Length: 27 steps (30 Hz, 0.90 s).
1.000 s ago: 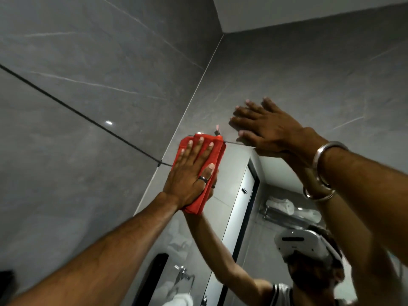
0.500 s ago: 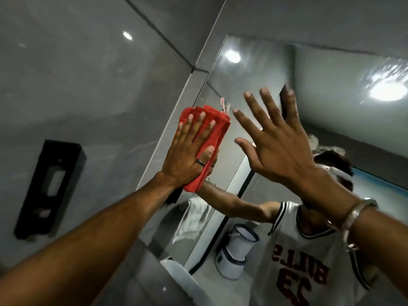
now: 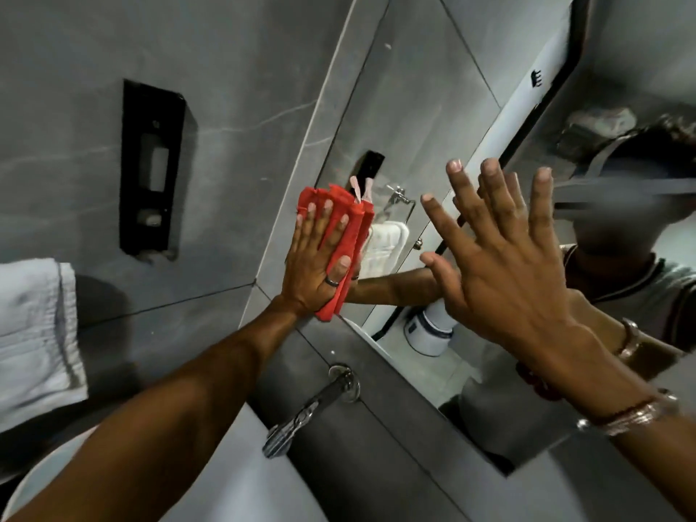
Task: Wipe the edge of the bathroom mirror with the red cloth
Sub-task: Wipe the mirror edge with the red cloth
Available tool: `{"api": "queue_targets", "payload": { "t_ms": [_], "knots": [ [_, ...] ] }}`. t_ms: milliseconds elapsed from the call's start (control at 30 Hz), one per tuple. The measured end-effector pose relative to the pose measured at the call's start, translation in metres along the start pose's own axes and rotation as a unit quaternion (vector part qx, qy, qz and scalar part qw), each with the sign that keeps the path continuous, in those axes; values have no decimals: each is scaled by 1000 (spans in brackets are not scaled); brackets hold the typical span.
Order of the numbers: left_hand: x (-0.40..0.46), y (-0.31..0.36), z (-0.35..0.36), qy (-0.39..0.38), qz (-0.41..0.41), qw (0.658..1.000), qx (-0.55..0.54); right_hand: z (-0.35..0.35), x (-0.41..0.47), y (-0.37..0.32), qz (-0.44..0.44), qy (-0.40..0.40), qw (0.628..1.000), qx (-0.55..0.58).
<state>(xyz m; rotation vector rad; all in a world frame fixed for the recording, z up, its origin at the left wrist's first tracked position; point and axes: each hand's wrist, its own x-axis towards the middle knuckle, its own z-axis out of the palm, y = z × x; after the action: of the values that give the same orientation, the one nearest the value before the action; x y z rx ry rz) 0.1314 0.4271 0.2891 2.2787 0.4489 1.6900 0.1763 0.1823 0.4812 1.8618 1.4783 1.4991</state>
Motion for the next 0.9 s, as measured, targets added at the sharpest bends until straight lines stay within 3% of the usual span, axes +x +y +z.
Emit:
{"api": "queue_targets", "payload": {
  "t_ms": [233,433,567,900],
  "knots": [
    [-26,36,20,30,0,999,-32,5,-59,1,1,9,1000,21],
    [-56,117,41,26,-7,999,-30,-1,-111,15,33,17,999,25],
    [-73,177,56,53,26,998,-23,-11,-143,31,79,17,996,32],
    [-99,312,68,28,109,994,-16,-40,-217,77,179,27,984,1]
  ]
}}
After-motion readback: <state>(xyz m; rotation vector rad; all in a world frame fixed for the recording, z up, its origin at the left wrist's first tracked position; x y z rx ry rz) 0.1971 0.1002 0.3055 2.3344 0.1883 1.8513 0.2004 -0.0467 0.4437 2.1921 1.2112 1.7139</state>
